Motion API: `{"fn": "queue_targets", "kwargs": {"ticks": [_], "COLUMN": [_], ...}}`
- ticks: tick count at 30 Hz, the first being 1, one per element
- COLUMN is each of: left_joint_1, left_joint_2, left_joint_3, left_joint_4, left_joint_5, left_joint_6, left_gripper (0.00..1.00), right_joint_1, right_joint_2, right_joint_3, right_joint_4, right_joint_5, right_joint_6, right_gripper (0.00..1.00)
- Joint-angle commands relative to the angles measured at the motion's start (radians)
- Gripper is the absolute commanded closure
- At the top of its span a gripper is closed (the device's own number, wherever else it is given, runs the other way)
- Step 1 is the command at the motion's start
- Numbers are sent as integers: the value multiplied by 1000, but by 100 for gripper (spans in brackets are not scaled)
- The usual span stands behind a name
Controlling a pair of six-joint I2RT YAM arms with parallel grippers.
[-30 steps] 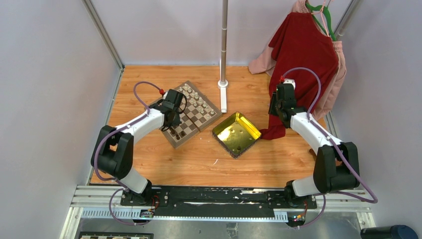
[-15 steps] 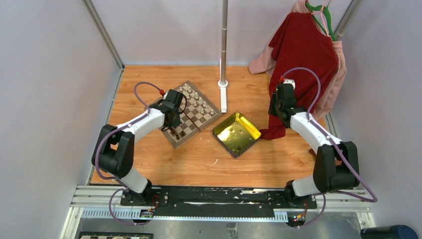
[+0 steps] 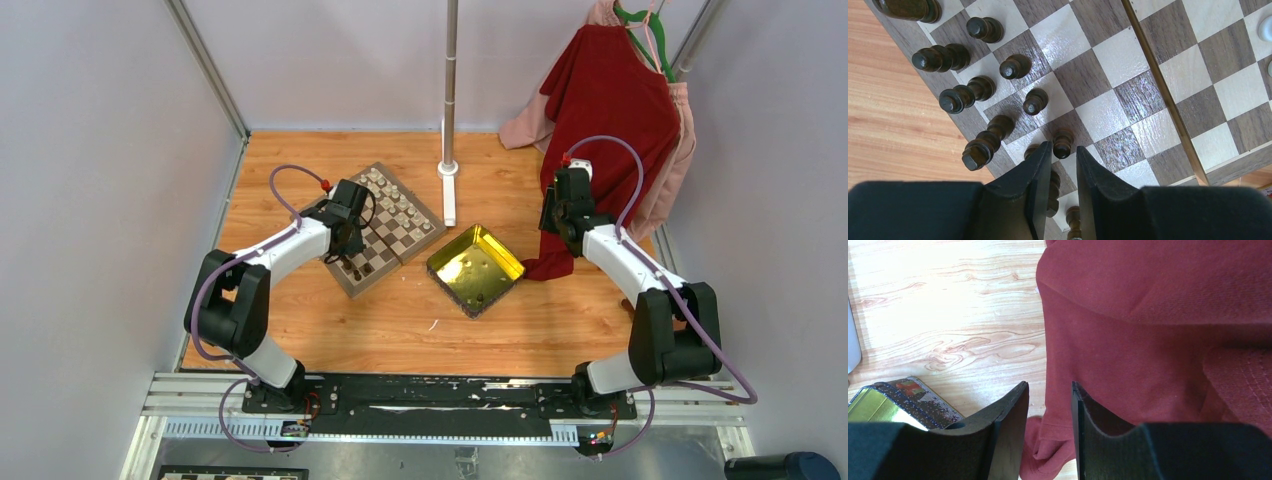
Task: Set up the chess pieces on the board
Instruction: Place the chess piece on the chessboard.
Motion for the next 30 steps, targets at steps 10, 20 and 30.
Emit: {"fn": "queue_targets", "kwargs": {"ticks": [10, 20, 30], "left_joint_1": [9, 9, 8], "left_joint_2": [-16, -28, -55], "left_joint_3": [26, 49, 78], "left_joint_4": [-9, -25, -48], "left_joint_5": [2, -9, -30], "left_joint_6": [-17, -16, -12], "left_gripper": [69, 69, 69], "right_joint_1": [-14, -14, -13], "right_joint_2": [0, -10, -18], "right_joint_3": [33, 32, 30], "right_joint_4": [-28, -29, -28], "right_joint_5": [2, 1, -3], "right_joint_6": [7, 6, 11], "right_gripper": [59, 59, 59]}}
